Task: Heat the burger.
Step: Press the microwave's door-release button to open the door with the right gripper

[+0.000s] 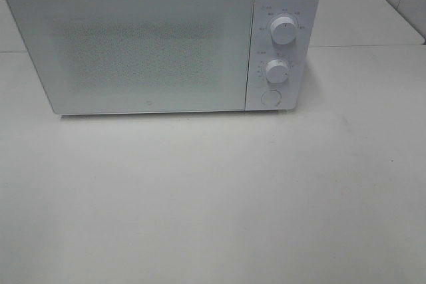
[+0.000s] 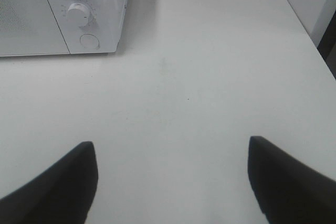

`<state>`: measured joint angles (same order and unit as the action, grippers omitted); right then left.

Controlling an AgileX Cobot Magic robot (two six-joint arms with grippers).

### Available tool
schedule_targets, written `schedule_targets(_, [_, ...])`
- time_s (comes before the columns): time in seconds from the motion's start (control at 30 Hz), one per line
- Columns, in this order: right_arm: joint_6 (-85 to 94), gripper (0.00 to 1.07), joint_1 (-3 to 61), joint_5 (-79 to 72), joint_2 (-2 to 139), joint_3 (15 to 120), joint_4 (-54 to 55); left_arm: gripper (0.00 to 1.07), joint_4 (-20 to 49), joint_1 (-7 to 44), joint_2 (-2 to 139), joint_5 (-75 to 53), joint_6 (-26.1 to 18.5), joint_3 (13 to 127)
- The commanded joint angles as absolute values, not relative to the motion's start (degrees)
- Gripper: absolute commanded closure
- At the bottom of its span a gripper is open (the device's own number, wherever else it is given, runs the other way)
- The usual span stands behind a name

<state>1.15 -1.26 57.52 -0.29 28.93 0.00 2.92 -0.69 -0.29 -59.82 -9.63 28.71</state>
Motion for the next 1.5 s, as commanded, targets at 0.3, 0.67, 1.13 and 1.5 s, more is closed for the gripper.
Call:
schedule_targets(0.3, [0.52, 0.31, -1.78, 57.64, -1.72, 28.82, 0.40, 0.14, 3.15, -0.97, -1.32, -59.70, -9.45, 28.65])
schedule_targets(0.67, [0.34, 0.31, -1.78, 57.01, 0.57, 31.28, 0.74, 0.14, 3.15, -0.97, -1.32, -59.70, -9.45, 28.65])
schedule_targets(1.13, [0.52, 0.31, -1.72, 41.08, 16.04, 32.54, 0.63, 0.14, 3.15, -0.97, -1.32, -59.70, -9.45, 28.65])
schedule_targets(1.5, [0.52, 0.31, -1.72, 27.56, 28.65, 32.54, 0.52, 0.14, 3.15, -0.97, -1.32, -59.70, -9.45, 28.65])
